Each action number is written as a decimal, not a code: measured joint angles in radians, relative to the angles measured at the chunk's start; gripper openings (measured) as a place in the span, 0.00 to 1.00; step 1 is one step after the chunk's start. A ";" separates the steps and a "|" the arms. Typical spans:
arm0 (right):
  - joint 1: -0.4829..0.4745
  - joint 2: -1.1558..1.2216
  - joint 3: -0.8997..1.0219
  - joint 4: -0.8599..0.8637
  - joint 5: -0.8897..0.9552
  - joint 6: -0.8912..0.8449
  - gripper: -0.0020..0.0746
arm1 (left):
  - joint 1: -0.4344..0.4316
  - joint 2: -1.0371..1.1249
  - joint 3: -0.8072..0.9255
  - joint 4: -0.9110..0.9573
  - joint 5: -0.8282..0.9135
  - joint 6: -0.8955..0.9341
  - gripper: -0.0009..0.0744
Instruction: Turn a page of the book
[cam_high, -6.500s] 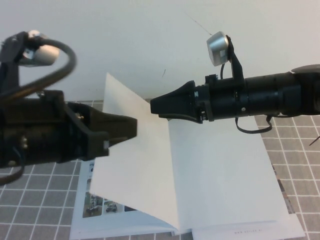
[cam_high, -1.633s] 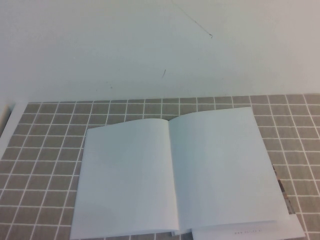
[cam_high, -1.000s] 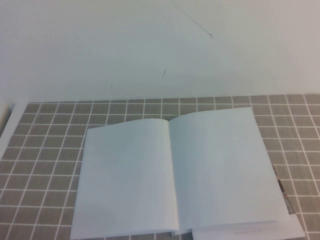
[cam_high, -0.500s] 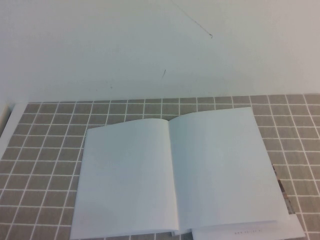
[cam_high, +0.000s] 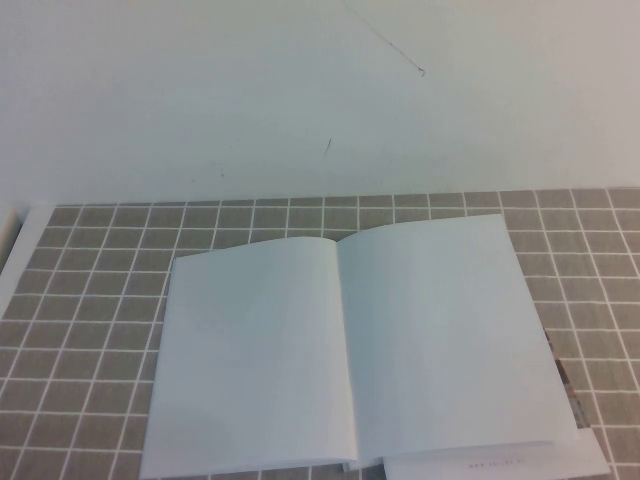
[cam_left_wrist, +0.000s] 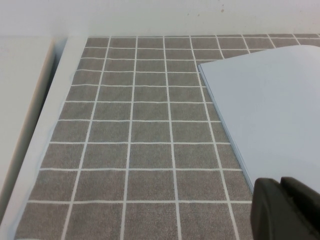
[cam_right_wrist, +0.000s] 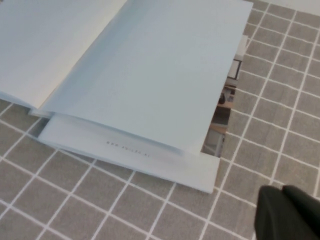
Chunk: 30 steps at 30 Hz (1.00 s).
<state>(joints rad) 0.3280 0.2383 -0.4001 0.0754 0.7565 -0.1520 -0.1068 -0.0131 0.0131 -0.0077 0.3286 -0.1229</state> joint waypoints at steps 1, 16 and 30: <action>-0.015 0.000 0.002 -0.004 -0.005 0.000 0.02 | 0.000 0.000 0.000 0.000 0.000 0.000 0.01; -0.385 -0.180 0.319 -0.075 -0.360 0.000 0.02 | 0.000 0.000 0.000 0.000 0.000 0.000 0.01; -0.442 -0.250 0.417 -0.075 -0.402 0.000 0.02 | 0.000 0.000 0.000 -0.002 0.000 0.000 0.01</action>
<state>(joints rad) -0.1140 -0.0113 0.0169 0.0000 0.3548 -0.1520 -0.1068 -0.0135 0.0131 -0.0093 0.3286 -0.1229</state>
